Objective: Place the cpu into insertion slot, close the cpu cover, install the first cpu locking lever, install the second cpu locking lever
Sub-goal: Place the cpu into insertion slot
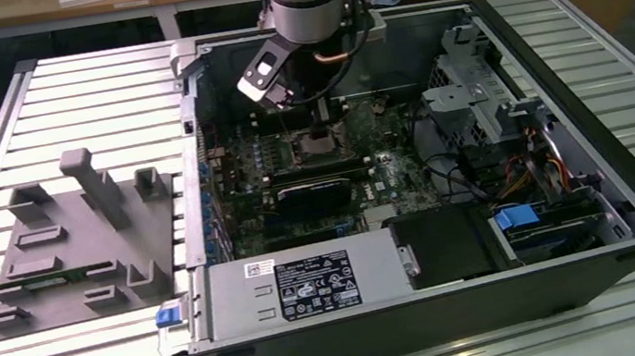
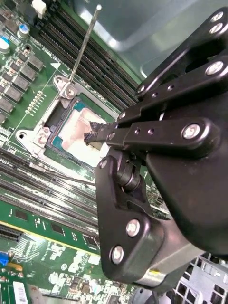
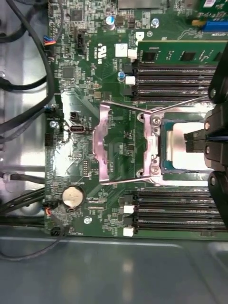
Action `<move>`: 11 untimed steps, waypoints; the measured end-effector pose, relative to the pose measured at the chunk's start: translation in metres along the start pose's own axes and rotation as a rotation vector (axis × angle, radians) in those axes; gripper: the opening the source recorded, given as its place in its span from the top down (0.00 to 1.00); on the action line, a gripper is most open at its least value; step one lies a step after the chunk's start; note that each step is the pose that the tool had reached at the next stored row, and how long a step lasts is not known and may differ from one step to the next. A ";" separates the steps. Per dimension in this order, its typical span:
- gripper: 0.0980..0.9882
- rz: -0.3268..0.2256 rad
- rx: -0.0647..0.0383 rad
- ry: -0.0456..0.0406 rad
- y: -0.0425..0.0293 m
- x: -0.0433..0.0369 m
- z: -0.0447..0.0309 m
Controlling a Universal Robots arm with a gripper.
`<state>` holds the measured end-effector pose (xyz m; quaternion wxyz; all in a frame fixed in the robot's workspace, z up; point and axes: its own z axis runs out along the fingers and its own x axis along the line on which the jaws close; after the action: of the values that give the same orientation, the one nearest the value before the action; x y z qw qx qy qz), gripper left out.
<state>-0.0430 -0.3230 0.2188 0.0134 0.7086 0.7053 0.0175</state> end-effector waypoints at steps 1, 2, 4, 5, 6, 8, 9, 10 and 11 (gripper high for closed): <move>1.00 0.000 0.000 0.0000 0.0001 0.0000 -0.0027; 1.00 0.000 0.000 -0.0002 0.0003 0.0000 -0.0062; 1.00 0.000 0.000 -0.0001 0.0006 0.0001 -0.0129; 1.00 0.000 0.000 0.0001 0.0007 0.0001 -0.0164; 1.00 0.000 0.000 -0.0002 0.0009 0.0001 -0.0198; 1.00 0.000 0.000 0.0000 0.0011 0.0001 -0.0265; 1.00 0.000 0.000 0.0000 0.0013 0.0002 -0.0299; 1.00 0.000 0.000 0.0000 0.0015 0.0002 -0.0335; 1.00 0.000 0.000 -0.0002 0.0016 0.0002 -0.0372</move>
<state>-0.0430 -0.3230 0.2560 0.0134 0.7086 0.7053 0.0174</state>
